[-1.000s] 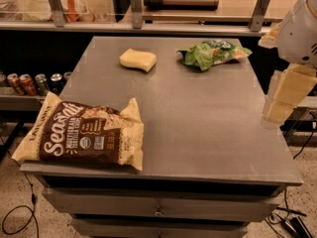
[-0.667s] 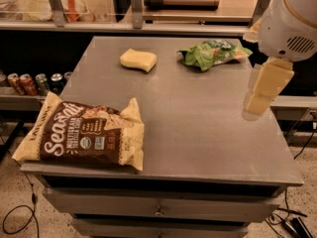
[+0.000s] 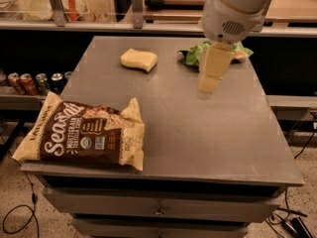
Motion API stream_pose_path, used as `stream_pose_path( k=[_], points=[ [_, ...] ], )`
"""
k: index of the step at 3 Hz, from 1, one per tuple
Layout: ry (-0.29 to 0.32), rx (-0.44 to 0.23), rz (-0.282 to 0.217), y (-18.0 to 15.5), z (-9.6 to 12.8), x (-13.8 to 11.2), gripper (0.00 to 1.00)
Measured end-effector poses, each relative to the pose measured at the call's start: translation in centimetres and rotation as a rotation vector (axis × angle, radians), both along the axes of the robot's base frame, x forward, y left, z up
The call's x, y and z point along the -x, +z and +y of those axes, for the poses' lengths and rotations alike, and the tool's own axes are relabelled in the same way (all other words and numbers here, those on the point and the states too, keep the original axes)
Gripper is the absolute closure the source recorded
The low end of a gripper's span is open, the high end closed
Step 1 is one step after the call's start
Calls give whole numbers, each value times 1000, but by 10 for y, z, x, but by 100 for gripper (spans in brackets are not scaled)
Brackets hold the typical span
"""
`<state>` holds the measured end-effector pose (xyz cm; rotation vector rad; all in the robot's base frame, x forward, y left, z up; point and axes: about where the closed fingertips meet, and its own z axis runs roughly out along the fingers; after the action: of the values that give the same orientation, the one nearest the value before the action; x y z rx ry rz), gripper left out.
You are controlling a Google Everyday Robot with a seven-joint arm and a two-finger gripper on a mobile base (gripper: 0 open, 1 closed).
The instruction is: Move sponge near brown chip bag
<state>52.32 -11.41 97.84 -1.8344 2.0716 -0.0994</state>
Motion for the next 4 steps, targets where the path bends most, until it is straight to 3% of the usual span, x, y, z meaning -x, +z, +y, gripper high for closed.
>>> stream_pose_path(
  k=[2,3,4],
  points=[
    [43,37,22,-23,69,-76,0],
    [43,37,21,-23,69,-76,0],
    [-4,24,31,-26,73,-85,0]
  ],
)
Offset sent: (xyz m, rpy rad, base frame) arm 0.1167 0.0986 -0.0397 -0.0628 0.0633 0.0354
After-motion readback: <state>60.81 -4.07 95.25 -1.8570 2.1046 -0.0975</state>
